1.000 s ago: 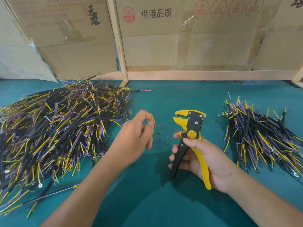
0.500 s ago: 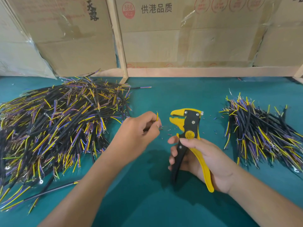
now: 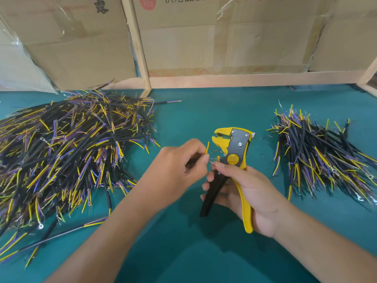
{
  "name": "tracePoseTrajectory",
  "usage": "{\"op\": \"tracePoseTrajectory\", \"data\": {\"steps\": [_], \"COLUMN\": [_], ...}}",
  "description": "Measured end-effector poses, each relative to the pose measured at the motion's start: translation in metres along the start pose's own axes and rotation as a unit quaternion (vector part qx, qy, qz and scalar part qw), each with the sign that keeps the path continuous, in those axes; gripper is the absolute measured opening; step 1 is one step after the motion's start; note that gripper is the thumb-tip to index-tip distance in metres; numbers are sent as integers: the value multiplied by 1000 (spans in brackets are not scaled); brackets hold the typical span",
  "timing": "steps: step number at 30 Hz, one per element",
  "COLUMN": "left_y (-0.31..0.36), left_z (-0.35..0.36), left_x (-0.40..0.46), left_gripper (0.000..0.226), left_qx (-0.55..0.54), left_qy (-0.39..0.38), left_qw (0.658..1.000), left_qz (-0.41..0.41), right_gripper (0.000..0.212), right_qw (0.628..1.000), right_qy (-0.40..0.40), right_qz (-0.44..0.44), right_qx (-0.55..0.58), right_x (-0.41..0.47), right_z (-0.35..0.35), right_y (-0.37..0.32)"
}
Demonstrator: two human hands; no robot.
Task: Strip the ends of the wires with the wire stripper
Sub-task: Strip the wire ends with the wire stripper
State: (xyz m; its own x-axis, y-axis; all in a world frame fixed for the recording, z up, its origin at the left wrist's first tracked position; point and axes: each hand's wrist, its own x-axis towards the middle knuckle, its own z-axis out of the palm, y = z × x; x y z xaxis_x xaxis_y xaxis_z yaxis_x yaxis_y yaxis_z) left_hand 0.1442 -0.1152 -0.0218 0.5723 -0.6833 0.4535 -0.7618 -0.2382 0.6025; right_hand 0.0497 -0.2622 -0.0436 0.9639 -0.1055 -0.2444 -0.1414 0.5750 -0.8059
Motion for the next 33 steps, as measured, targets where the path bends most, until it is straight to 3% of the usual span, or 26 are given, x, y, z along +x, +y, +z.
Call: {"op": "tracePoseTrajectory", "data": {"steps": [4, 16, 22, 27, 33], "left_y": [1, 0, -2, 1, -2], "left_z": [4, 6, 0, -6, -7], "left_x": [-1, -1, 2, 3, 3], "left_gripper": [17, 17, 15, 17, 17], "left_qx": [-3, 23, 31, 2, -15], "left_qy": [1, 31, 125, 141, 144], "left_qw": [1000, 999, 991, 990, 989], "left_qz": [13, -10, -39, -30, -37], "right_gripper": [10, 9, 8, 10, 16], "right_qw": [1000, 1000, 999, 998, 987], "right_qy": [-9, -24, -43, -51, -125], "right_qz": [-8, -10, -11, 28, 82], "right_qx": [2, -15, -25, -13, -58], "right_x": [-1, -3, -4, -4, -9], "right_z": [-1, 1, 0, 0, -4], "right_y": [-1, 0, 1, -10, -16]}}
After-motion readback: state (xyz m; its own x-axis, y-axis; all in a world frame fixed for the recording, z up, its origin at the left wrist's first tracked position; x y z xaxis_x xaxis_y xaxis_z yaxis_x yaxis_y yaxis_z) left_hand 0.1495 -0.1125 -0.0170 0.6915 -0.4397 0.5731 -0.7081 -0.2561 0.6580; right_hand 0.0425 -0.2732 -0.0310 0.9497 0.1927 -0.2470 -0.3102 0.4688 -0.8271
